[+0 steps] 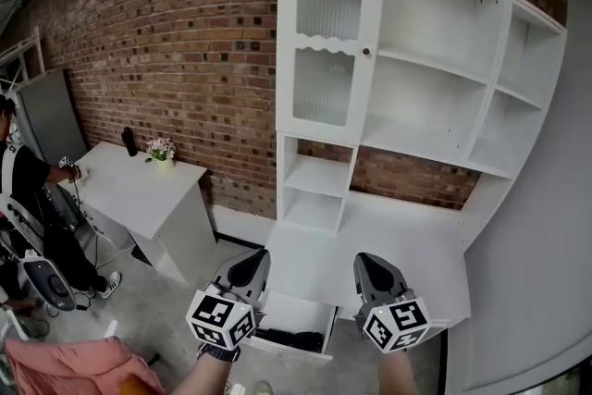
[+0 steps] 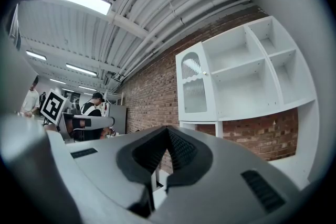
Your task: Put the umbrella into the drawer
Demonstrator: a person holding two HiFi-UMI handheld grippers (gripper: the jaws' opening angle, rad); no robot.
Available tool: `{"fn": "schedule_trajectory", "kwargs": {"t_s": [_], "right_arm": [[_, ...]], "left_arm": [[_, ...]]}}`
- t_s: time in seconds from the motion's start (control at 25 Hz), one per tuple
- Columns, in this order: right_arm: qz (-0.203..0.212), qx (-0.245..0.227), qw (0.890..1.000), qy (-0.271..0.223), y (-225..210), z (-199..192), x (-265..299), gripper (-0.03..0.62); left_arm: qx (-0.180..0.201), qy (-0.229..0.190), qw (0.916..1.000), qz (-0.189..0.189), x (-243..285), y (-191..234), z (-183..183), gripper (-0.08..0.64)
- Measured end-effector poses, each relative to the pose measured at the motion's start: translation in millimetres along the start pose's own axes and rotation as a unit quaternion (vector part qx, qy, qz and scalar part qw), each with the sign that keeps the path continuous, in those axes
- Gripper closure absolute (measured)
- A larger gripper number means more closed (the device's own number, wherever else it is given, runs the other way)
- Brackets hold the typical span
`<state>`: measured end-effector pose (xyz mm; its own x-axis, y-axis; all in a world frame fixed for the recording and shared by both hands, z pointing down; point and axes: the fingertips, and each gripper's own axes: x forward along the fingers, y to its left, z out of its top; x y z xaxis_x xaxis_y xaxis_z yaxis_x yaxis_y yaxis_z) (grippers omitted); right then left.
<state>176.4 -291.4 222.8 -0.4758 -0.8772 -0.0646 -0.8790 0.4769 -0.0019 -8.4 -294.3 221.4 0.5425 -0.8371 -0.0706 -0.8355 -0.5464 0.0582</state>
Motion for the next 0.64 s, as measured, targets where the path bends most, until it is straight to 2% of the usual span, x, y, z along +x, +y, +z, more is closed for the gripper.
{"fn": "schedule_trajectory", "kwargs": {"t_s": [0.64], "right_arm": [[0.004,-0.007,1.0,0.004,5.8,2.0,4.0,0.589]], "left_arm": [[0.003,0.0,1.0,0.004,-2.7,3.0,2.0,0.554]]}}
